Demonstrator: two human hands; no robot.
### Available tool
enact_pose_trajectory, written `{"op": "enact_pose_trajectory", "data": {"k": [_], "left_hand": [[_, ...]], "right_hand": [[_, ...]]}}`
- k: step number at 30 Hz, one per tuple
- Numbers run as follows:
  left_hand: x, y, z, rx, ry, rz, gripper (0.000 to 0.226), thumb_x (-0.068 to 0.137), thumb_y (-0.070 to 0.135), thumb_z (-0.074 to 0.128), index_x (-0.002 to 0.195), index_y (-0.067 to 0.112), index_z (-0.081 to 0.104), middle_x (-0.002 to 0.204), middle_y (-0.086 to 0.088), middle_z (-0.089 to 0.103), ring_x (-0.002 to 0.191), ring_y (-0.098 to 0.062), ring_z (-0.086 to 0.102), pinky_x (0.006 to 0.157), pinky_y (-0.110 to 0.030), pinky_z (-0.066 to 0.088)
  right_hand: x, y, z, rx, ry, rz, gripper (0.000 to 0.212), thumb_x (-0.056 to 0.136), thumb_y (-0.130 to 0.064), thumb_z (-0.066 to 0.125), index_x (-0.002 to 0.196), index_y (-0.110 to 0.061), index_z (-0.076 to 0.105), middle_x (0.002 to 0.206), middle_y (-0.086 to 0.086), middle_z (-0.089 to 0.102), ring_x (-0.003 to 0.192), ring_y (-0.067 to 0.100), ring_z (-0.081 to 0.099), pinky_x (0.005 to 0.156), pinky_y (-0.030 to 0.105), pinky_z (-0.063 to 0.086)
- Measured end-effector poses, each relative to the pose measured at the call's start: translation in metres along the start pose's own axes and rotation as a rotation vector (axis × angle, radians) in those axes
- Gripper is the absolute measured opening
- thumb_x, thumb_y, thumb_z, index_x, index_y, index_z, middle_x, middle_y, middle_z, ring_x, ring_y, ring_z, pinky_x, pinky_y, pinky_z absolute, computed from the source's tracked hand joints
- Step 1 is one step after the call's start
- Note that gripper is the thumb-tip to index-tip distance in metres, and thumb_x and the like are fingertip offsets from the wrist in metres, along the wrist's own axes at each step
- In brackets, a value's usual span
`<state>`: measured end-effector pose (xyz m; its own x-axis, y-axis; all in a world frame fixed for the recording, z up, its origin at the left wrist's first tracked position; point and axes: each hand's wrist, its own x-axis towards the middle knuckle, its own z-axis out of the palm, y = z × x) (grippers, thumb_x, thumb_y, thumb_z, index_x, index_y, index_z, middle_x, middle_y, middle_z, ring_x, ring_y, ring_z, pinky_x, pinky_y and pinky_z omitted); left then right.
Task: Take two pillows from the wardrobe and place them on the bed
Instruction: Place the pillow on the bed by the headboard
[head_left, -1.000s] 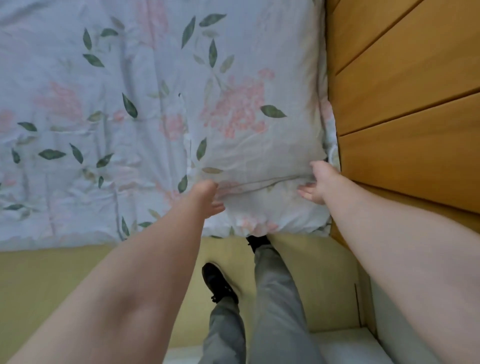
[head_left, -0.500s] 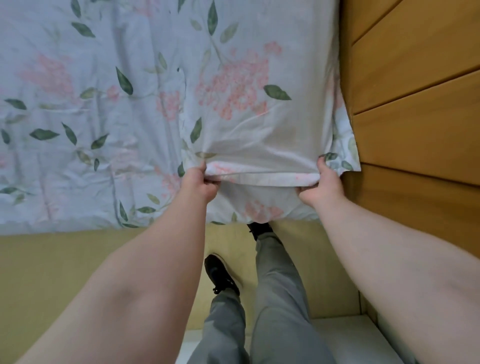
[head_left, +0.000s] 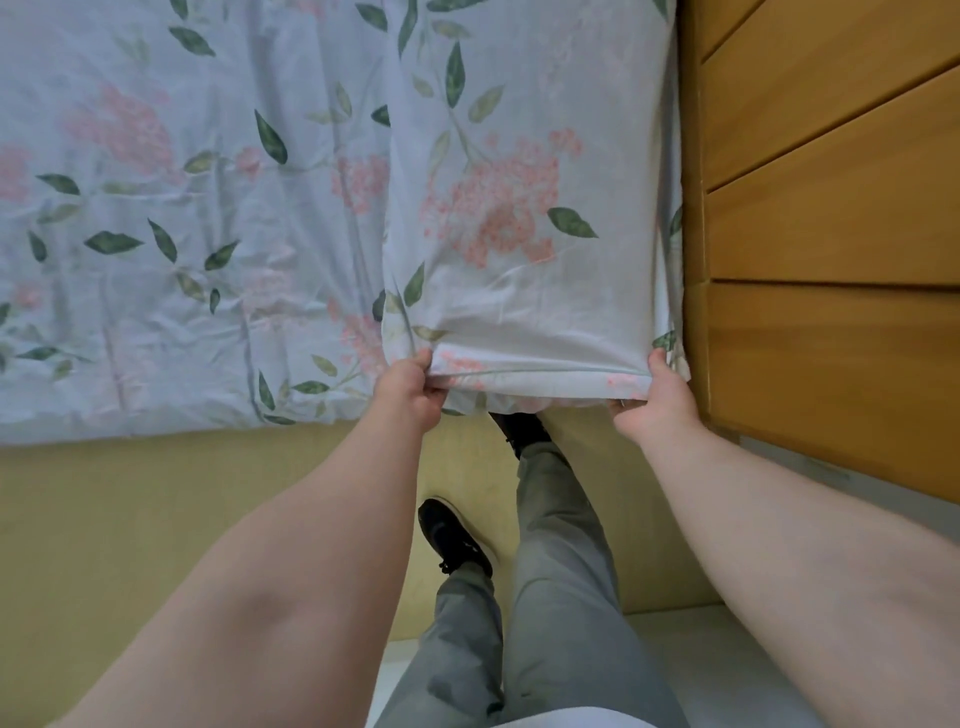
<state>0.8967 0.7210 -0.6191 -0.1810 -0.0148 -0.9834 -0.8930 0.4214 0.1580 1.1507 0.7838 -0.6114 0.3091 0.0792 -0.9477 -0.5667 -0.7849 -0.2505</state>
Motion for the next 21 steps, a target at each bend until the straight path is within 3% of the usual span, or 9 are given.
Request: {"op": "enact_pose_trajectory", "data": {"k": [2,4,7,9,10,12,15,17,21], "left_hand": [[-0.002,-0.006,-0.008,0.055,0.012,0.003,0.032,0.098,0.011,0.061,0.129,0.002,0.059,0.091,-0.008,0.069,0.076,-0.019,0.068,0.047,-0.026,0.057],[-0.009,-0.009,-0.016,0.176,0.018,-0.040,0.033,0.098,0.011,0.061,0.129,0.001,0.056,0.098,-0.009,0.066,0.080,-0.020,0.067,0.061,-0.027,0.060],[-0.032,-0.007,-0.039,0.766,0.055,-0.157,0.045,0.097,0.013,0.062,0.138,0.004,0.045,0.124,-0.015,0.052,0.095,-0.028,0.068,0.084,-0.039,0.058],[-0.051,0.000,-0.054,1.122,0.088,-0.079,0.051,0.098,0.019,0.057,0.144,0.005,0.040,0.134,-0.017,0.048,0.095,-0.030,0.066,0.081,-0.040,0.054],[-0.061,0.006,-0.059,1.162,0.087,0.023,0.049,0.099,0.020,0.055,0.143,0.004,0.042,0.132,-0.016,0.052,0.091,-0.027,0.064,0.078,-0.038,0.051],[-0.084,0.018,-0.064,1.066,0.060,0.171,0.042,0.098,0.019,0.055,0.136,0.002,0.049,0.120,-0.013,0.059,0.083,-0.022,0.064,0.076,-0.036,0.052],[-0.137,0.033,-0.069,0.834,-0.096,0.215,0.034,0.100,0.019,0.055,0.130,0.003,0.052,0.115,-0.011,0.060,0.089,-0.024,0.068,0.086,-0.039,0.055],[-0.177,0.047,-0.074,0.799,-0.150,0.315,0.030,0.100,0.020,0.056,0.126,0.005,0.054,0.109,-0.011,0.063,0.087,-0.024,0.069,0.086,-0.039,0.056],[-0.257,0.072,-0.102,0.692,-0.110,0.642,0.026,0.093,0.015,0.061,0.118,0.006,0.063,0.099,-0.008,0.070,0.079,-0.020,0.073,0.068,-0.031,0.055]], "right_hand": [[-0.003,0.006,-0.007,-0.029,0.016,0.006,0.043,0.087,-0.042,0.080,0.121,-0.018,0.067,0.110,0.004,0.072,0.096,0.026,0.071,0.087,0.041,0.062],[-0.007,0.008,-0.011,-0.079,0.032,0.042,0.040,0.089,-0.042,0.076,0.120,-0.019,0.065,0.107,0.002,0.069,0.093,0.022,0.068,0.085,0.038,0.059],[-0.023,0.003,-0.014,-0.324,0.102,0.205,0.029,0.096,-0.025,0.064,0.121,-0.011,0.057,0.106,0.004,0.058,0.100,0.021,0.062,0.095,0.043,0.048],[-0.044,0.001,-0.012,-0.467,0.120,0.236,0.024,0.098,-0.016,0.055,0.119,-0.006,0.049,0.107,0.009,0.056,0.110,0.026,0.061,0.104,0.046,0.045],[-0.059,0.000,-0.009,-0.517,0.108,0.202,0.021,0.100,-0.017,0.050,0.118,-0.006,0.051,0.108,0.011,0.058,0.111,0.027,0.061,0.103,0.046,0.045],[-0.091,0.003,0.002,-0.596,0.011,0.084,0.022,0.102,-0.021,0.040,0.113,-0.010,0.055,0.111,0.010,0.062,0.102,0.027,0.063,0.089,0.042,0.049],[-0.142,0.013,0.029,-0.733,-0.189,-0.141,0.022,0.101,-0.017,0.037,0.113,-0.012,0.054,0.098,0.010,0.062,0.076,0.023,0.062,0.063,0.031,0.044],[-0.186,0.023,0.051,-0.863,-0.312,-0.278,0.019,0.102,-0.020,0.040,0.104,-0.011,0.057,0.085,0.008,0.063,0.065,0.020,0.061,0.058,0.029,0.041],[-0.291,0.056,0.080,-1.061,-0.602,-0.515,0.026,0.104,-0.022,0.043,0.089,-0.011,0.061,0.073,0.005,0.066,0.062,0.020,0.064,0.059,0.030,0.045]]}}
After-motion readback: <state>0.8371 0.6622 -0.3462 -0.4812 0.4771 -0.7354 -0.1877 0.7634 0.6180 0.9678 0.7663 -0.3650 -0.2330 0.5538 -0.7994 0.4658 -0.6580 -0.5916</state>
